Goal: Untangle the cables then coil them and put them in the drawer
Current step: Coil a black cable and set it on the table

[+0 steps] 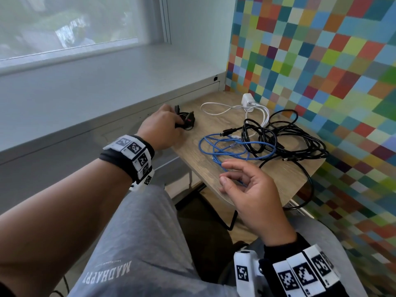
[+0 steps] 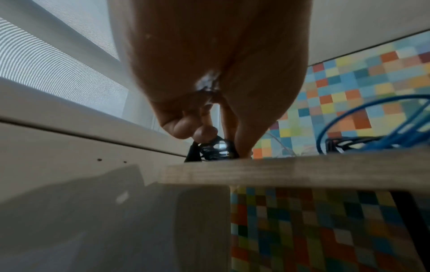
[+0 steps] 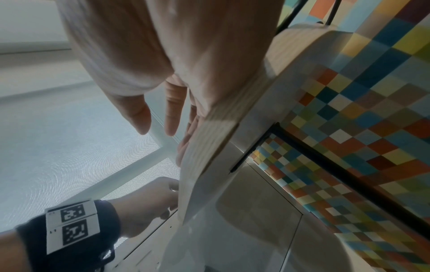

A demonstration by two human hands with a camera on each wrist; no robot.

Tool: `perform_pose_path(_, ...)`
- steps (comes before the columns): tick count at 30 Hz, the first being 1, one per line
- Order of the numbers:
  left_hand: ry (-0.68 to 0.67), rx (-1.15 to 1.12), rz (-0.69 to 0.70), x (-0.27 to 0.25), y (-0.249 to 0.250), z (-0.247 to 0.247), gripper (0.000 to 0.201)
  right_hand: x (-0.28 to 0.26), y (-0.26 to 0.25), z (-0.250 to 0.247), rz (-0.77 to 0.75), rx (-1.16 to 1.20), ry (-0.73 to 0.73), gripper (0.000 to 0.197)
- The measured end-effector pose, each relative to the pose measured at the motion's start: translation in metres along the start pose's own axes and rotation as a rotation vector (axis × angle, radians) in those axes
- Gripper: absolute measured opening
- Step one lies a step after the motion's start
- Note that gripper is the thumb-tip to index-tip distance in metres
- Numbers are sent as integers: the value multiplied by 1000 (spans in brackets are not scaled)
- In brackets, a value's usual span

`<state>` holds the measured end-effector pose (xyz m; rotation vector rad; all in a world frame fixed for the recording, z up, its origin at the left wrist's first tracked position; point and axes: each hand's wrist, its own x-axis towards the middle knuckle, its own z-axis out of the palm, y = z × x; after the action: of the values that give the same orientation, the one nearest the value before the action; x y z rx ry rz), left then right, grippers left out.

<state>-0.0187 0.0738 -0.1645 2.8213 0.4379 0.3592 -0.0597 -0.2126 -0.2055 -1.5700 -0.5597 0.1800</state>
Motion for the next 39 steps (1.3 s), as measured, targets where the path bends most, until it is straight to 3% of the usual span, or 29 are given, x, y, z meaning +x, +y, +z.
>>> perform_pose_path(3,-40,-23,4,-8,1,6,37,0,1,0,1,9,0,30)
perform_pose_path(7,28,-144,-16,-12,0,-2,51,0,1,0,2,0,-4,30)
perform_pose_path(11,181,-297,-186,-9,-10,-7,33,0,0,0,-1,-9,-5,30)
perform_pose_path(13,194,-317,-233,-10,-17,-6,26,0,-1,0,0,-8,-2,30)
perform_pose_path(20,-51,-104,-115,-18,-15,13,44,0,-4,1,13,-13,2,29)
perform_pose_path(27,28,20,28,-26,3,20,34,-1,-6,1,13,-34,12,28)
perform_pose_path(30,247,-154,88,-39,12,20,27,-1,-8,0,18,-37,10,27)
perform_pose_path(33,419,-493,39,-48,26,5,17,0,-11,-2,53,5,27,25)
perform_pose_path(36,347,-934,35,-59,46,-17,14,1,-18,-2,53,85,62,21)
perform_pose_path(39,170,-1174,127,-65,60,-28,16,5,-32,-7,-48,71,156,24)
